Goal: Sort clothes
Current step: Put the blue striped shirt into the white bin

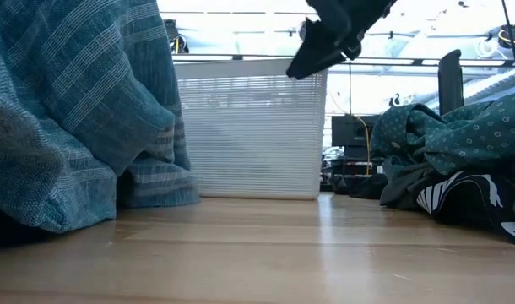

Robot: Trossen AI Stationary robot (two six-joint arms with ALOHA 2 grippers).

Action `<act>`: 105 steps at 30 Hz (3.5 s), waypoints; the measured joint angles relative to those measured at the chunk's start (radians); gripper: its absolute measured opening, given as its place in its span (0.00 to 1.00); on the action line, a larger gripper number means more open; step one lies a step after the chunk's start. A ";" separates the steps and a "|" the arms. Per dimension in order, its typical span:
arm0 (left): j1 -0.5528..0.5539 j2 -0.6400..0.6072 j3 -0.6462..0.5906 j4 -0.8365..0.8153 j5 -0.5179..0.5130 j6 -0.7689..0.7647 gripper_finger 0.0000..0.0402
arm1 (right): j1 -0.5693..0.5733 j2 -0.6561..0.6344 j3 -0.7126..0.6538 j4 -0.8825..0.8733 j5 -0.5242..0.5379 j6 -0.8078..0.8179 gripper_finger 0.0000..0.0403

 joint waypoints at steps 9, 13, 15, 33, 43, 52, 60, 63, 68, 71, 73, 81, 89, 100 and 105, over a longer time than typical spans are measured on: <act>0.000 0.000 0.000 -0.003 0.000 0.000 0.00 | -0.073 0.000 0.000 -0.018 0.018 0.002 0.40; 0.000 0.000 0.000 -0.003 0.000 0.000 0.00 | -0.082 0.000 0.000 -0.032 0.003 0.003 0.40; 0.000 0.000 0.000 -0.003 0.000 -0.005 0.00 | -0.078 0.000 0.000 -0.045 -0.063 0.006 0.40; 0.023 0.052 0.000 0.071 -0.069 -0.131 0.00 | 0.248 0.071 0.000 0.286 -0.322 0.039 0.40; 0.035 0.057 0.000 0.129 -0.037 -0.122 0.00 | 0.281 0.285 0.001 0.772 -0.354 -0.257 0.40; 0.035 0.056 0.000 0.123 -0.037 -0.092 0.01 | 0.280 0.406 0.001 0.874 -0.305 -0.277 0.40; 0.042 0.056 0.000 0.116 -0.037 -0.069 0.01 | 0.280 0.509 0.071 0.915 -0.319 -0.258 0.40; 0.043 0.056 0.000 0.115 -0.037 -0.068 0.01 | 0.278 0.552 0.142 0.900 -0.306 -0.260 0.40; 0.043 0.056 0.000 0.117 -0.037 -0.050 0.01 | 0.277 0.606 0.283 0.702 -0.264 -0.258 0.34; 0.043 0.056 0.000 0.129 -0.037 -0.037 0.01 | 0.281 0.622 0.341 0.610 -0.240 -0.290 0.17; 0.043 0.056 0.000 0.142 -0.037 -0.018 0.01 | 0.286 0.616 0.361 0.588 -0.217 -0.335 0.05; 0.040 0.055 0.000 0.198 -0.041 0.039 0.01 | 0.307 0.441 0.365 0.534 0.016 -0.529 0.01; 0.040 0.051 0.001 0.436 -0.140 0.230 0.02 | 0.349 0.221 0.364 0.478 0.287 -0.794 0.00; 0.056 -0.001 0.001 0.598 -0.372 0.376 0.02 | 0.370 -0.113 0.364 0.485 0.442 -0.997 0.00; 0.063 -0.018 0.001 0.533 -0.561 0.367 0.02 | 0.374 -0.232 0.365 0.346 0.438 -0.875 0.00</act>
